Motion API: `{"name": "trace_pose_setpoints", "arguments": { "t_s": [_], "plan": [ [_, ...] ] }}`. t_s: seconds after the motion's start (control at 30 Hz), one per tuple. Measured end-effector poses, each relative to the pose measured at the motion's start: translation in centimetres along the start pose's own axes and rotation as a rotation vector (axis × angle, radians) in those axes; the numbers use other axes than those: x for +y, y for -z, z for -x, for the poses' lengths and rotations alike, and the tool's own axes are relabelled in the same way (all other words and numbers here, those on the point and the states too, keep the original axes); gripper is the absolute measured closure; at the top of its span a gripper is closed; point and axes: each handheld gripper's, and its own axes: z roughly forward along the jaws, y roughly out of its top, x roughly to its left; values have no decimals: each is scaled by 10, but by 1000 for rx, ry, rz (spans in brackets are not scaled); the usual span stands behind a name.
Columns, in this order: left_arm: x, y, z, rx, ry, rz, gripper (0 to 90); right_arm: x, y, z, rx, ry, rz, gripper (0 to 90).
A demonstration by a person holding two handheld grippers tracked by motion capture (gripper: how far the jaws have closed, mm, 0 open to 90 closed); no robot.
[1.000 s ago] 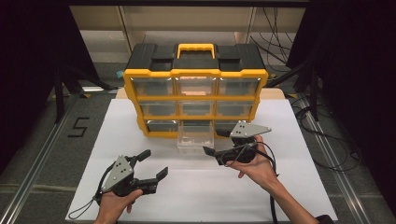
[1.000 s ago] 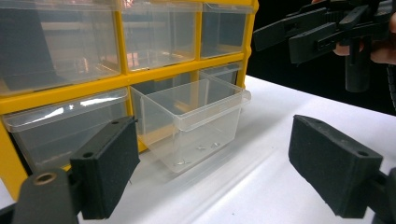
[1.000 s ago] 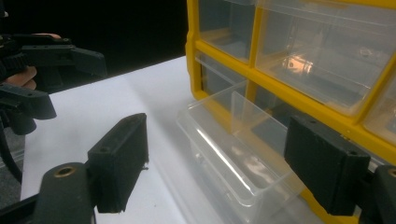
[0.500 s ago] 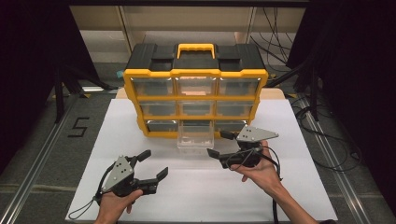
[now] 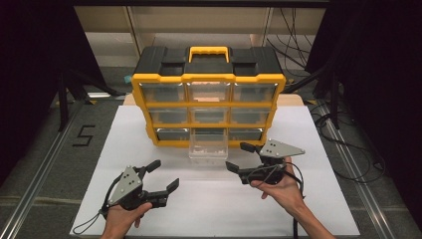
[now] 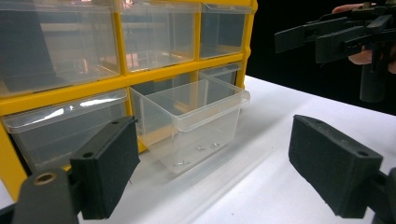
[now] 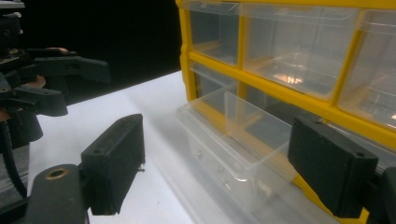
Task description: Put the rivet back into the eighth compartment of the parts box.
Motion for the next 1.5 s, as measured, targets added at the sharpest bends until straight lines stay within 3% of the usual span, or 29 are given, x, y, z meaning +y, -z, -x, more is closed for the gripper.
{"name": "trace_pose_setpoints", "arguments": {
  "t_s": [0.03, 0.4, 0.6, 0.77, 1.07, 1.17, 1.23, 1.27, 1.5],
  "plan": [
    [0, 0, 0, 0, 0, 0, 162, -1, 2, 1, -21, 18, 5, 200],
    [0, 0, 0, 2, -2, 0, 162, -11, 17, 1, -56, -23, 38, 180],
    [0, 0, 0, 1, -3, -3, 162, -17, 20, -2, -54, -16, 37, 174],
    [0, 0, 0, -3, -1, 1, 162, -21, 23, -4, -85, 0, 49, 172],
    [-1, 1, 1, 0, -8, -8, 162, -28, 28, -8, -61, -1, 50, 171],
    [-1, 1, 2, 1, -2, -7, 162, -31, 29, -8, -75, 8, 56, 167],
    [-1, 2, 2, 0, -3, -9, 162, -34, 29, -10, -65, -13, 66, 167],
    [-2, 2, 2, -1, -5, -9, 162, -35, 31, -11, -76, -10, 44, 167],
    [-2, 2, 2, -3, -10, -11, 162, -41, 35, -14, -73, -8, 44, 167]
  ]
}}
